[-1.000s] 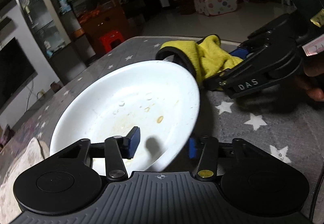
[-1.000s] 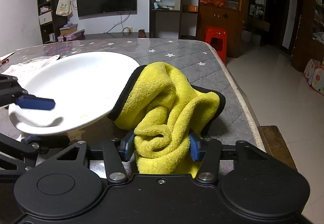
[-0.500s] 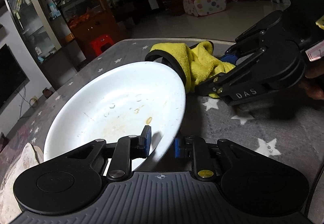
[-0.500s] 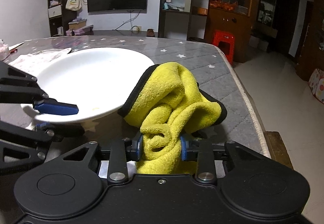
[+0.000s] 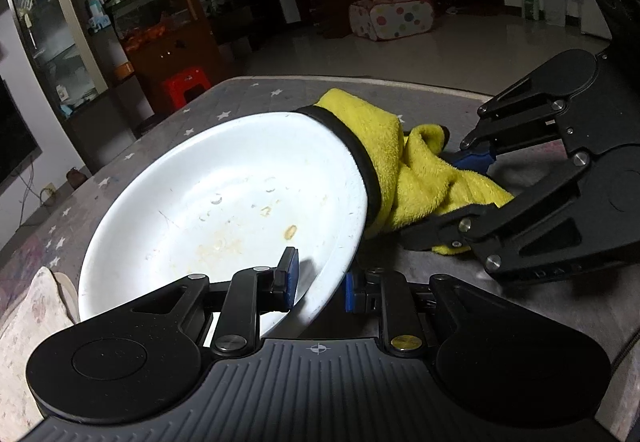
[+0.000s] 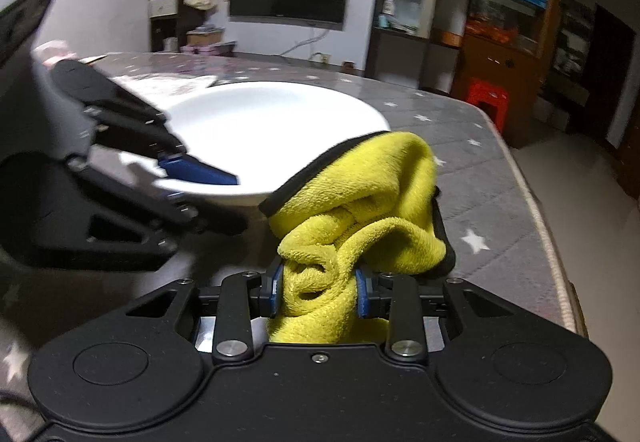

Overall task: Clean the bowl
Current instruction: 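Hold the bowl tilted with the left gripper while the right wipes the towel inside, then rub the towel across the bowl interior with the right gripper, then wipe the towel back and forth inside the bowl with the right gripper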

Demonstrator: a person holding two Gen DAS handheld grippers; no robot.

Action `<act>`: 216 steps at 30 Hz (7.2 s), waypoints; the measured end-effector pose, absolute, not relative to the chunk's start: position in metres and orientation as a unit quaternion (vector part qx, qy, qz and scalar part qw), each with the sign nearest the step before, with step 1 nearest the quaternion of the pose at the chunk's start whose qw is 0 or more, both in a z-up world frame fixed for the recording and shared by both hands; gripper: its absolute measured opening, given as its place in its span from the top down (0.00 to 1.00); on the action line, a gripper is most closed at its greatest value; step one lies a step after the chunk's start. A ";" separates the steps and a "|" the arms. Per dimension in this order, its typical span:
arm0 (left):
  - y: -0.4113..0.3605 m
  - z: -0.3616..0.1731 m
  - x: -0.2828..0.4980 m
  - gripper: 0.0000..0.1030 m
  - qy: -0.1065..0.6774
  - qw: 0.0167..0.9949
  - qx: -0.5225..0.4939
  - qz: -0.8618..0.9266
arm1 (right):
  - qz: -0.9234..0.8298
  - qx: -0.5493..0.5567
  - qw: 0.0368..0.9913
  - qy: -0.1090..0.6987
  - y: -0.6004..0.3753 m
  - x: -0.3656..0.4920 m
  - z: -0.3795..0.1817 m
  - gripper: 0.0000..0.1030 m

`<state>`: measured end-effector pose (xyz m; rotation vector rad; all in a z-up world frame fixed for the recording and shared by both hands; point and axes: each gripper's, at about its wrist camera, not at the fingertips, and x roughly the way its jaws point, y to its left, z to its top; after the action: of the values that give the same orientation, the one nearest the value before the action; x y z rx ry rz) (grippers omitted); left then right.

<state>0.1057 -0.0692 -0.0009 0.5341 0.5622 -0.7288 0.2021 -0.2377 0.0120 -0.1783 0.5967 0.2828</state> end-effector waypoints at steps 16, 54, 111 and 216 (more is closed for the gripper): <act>-0.057 0.001 0.118 0.78 0.278 0.850 0.256 -0.368 | 0.144 -0.086 0.944 0.286 -0.243 0.226 0.016 0.66; -0.056 0.007 0.119 0.73 0.282 0.831 0.283 -0.386 | 0.157 -0.142 0.940 0.268 -0.243 0.234 0.012 0.66; -0.029 0.002 0.143 0.76 0.273 0.809 0.304 -0.423 | 0.167 -0.172 0.934 0.265 -0.239 0.256 0.013 0.66; -0.037 0.013 0.151 0.75 0.271 0.765 0.297 -0.504 | 0.264 -0.218 0.912 0.227 -0.229 0.186 0.016 0.66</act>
<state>0.1511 -0.0369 0.0130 0.6462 0.5881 -1.0943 0.1858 -0.2289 0.0164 -0.4489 0.4682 0.5445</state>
